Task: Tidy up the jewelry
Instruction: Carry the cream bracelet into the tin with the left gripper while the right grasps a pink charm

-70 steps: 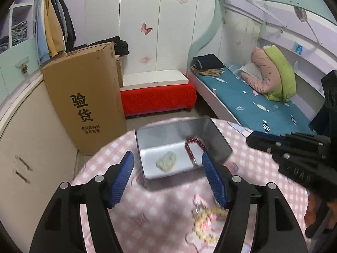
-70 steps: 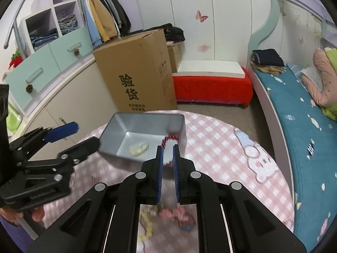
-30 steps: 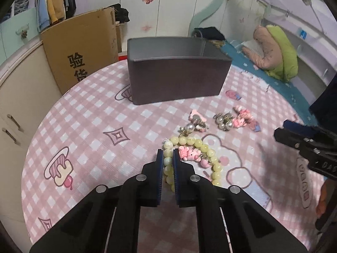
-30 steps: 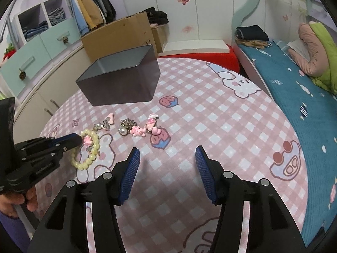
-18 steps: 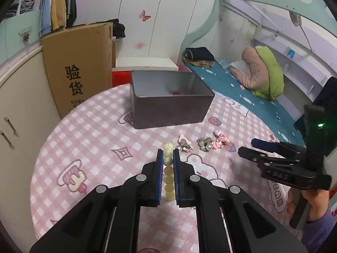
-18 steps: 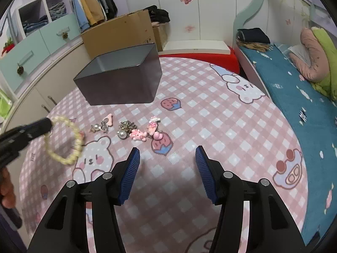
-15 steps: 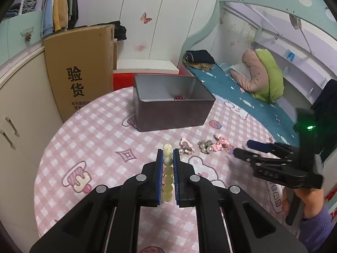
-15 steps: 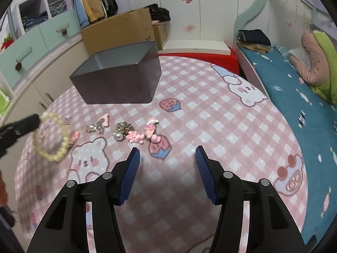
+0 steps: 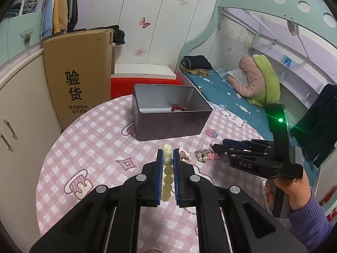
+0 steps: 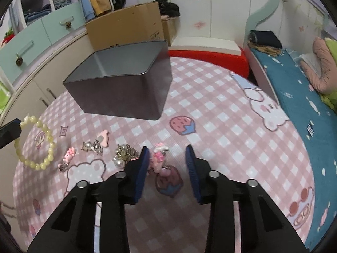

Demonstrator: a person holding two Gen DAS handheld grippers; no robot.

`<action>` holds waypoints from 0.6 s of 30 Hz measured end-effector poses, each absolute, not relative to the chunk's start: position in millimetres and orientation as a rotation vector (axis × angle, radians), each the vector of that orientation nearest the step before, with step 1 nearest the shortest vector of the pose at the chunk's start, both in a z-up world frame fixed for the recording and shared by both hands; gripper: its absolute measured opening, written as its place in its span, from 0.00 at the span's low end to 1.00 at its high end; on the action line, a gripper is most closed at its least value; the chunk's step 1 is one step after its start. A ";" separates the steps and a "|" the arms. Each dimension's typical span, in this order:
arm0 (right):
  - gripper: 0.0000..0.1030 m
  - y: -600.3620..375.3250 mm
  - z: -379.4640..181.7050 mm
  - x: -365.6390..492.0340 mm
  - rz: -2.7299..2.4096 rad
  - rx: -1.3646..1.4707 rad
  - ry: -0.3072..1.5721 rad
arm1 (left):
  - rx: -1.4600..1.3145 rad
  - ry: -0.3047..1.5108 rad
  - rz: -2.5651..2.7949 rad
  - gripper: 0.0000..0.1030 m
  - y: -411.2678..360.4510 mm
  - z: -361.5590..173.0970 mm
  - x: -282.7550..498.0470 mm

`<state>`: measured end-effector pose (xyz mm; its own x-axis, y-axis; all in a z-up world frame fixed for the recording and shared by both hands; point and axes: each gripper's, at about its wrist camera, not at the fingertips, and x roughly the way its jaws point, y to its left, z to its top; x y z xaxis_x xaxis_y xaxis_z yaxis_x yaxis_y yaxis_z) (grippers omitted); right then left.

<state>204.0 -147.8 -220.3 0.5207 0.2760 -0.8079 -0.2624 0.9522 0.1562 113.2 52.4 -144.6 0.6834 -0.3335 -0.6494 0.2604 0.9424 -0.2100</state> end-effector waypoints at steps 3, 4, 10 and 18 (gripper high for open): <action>0.18 -146.5 -220.3 206.0 0.342 0.016 0.982 | -0.101 0.748 -0.340 0.07 49.9 -144.3 116.8; 0.15 -146.1 -219.7 205.6 0.343 0.014 0.983 | -0.102 0.749 -0.342 0.07 49.1 -144.3 118.0; 0.15 -157.6 -211.0 199.9 0.344 0.040 0.962 | -0.107 0.746 -0.362 0.07 45.8 -141.4 124.7; 0.15 -179.7 -166.2 196.3 0.392 0.154 0.892 | -0.103 0.705 -0.417 0.07 37.7 -117.9 135.9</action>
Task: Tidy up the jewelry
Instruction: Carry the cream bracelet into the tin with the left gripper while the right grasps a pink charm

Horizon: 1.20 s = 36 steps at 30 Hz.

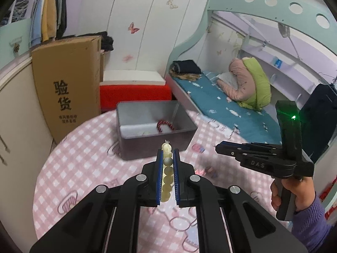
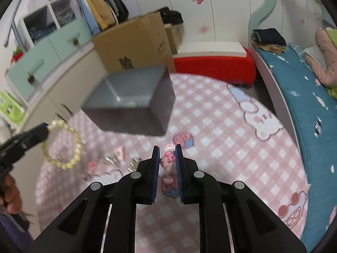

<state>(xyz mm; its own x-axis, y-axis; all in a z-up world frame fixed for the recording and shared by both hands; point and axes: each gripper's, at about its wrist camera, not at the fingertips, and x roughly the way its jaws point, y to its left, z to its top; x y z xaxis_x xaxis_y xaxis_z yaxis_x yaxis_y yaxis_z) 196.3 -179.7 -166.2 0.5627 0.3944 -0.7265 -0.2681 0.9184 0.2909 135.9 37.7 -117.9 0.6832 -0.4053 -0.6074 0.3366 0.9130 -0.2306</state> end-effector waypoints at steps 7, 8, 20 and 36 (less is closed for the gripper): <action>0.15 -172.7 -127.2 209.8 0.422 0.155 0.833 | -0.088 0.656 -0.453 0.07 27.9 -83.6 165.8; 0.15 -169.1 -122.5 213.5 0.429 0.153 0.827 | -0.081 0.650 -0.450 0.07 26.6 -80.3 169.5; 0.15 -123.0 -126.5 269.8 0.489 0.149 0.880 | -0.066 0.727 -0.378 0.07 22.5 -91.9 241.2; 0.15 -100.2 -175.7 295.8 0.485 0.144 0.989 | -0.056 0.864 -0.356 0.08 24.9 -152.8 264.7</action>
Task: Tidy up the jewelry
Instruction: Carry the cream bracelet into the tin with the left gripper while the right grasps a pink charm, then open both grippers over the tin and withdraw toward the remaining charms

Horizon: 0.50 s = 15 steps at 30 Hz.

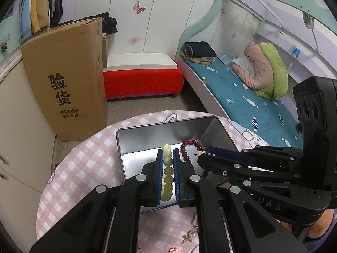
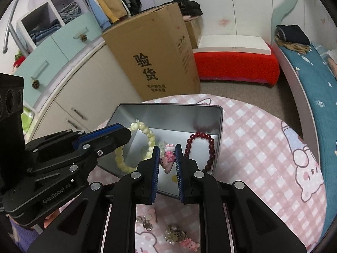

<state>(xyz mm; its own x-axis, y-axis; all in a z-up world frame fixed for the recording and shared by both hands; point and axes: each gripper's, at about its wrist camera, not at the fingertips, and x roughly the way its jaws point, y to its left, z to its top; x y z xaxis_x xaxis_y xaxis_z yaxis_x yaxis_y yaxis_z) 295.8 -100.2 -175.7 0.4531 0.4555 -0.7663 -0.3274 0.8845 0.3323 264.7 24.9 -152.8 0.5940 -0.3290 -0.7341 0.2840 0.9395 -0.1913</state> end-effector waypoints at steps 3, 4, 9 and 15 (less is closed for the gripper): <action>0.15 -100.0 -176.8 295.3 0.485 0.143 0.992 | -0.051 0.866 -0.355 0.08 24.4 -154.0 263.8; 0.15 -100.2 -176.9 294.9 0.485 0.143 0.992 | -0.052 0.865 -0.353 0.08 23.5 -153.8 263.6; 0.15 -100.8 -177.2 293.7 0.486 0.147 0.993 | -0.068 0.863 -0.345 0.09 27.0 -151.8 262.4; 0.15 -104.7 -178.6 292.2 0.489 0.172 0.999 | -0.095 0.844 -0.329 0.36 35.2 -143.5 257.2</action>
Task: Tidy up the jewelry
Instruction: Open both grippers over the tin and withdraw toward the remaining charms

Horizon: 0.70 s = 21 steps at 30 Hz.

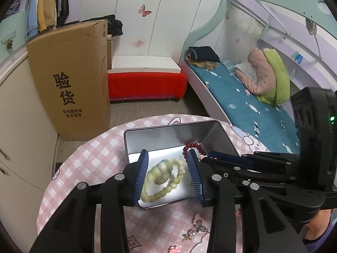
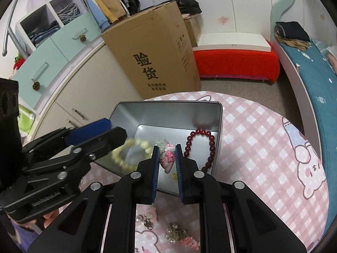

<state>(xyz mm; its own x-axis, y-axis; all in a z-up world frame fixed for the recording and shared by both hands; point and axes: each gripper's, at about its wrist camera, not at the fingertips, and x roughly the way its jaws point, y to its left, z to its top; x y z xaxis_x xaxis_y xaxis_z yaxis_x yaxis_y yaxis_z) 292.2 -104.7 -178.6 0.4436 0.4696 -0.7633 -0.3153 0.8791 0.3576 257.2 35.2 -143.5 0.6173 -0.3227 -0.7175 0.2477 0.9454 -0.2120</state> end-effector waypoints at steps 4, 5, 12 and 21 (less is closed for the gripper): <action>0.16 -107.7 -178.4 292.1 0.484 0.191 1.005 | -0.102 0.834 -0.325 0.41 35.3 -136.7 254.0; 0.16 -107.9 -178.4 291.7 0.483 0.193 1.006 | -0.100 0.832 -0.323 0.42 34.8 -135.7 253.2; 0.17 -110.5 -172.7 287.8 0.486 0.214 1.005 | -0.111 0.824 -0.319 0.44 37.7 -129.5 244.4; 0.17 -119.7 -144.6 262.4 0.478 0.199 0.939 | -0.109 0.780 -0.318 0.53 43.0 -113.6 216.2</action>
<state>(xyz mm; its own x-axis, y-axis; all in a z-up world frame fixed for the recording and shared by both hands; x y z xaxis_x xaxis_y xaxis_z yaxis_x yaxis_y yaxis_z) 262.4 -119.7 -144.6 0.4958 0.4762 -0.7263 -0.3066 0.8784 0.3666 216.2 43.0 -113.6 0.6658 -0.3212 -0.6734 0.2413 0.9468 -0.2130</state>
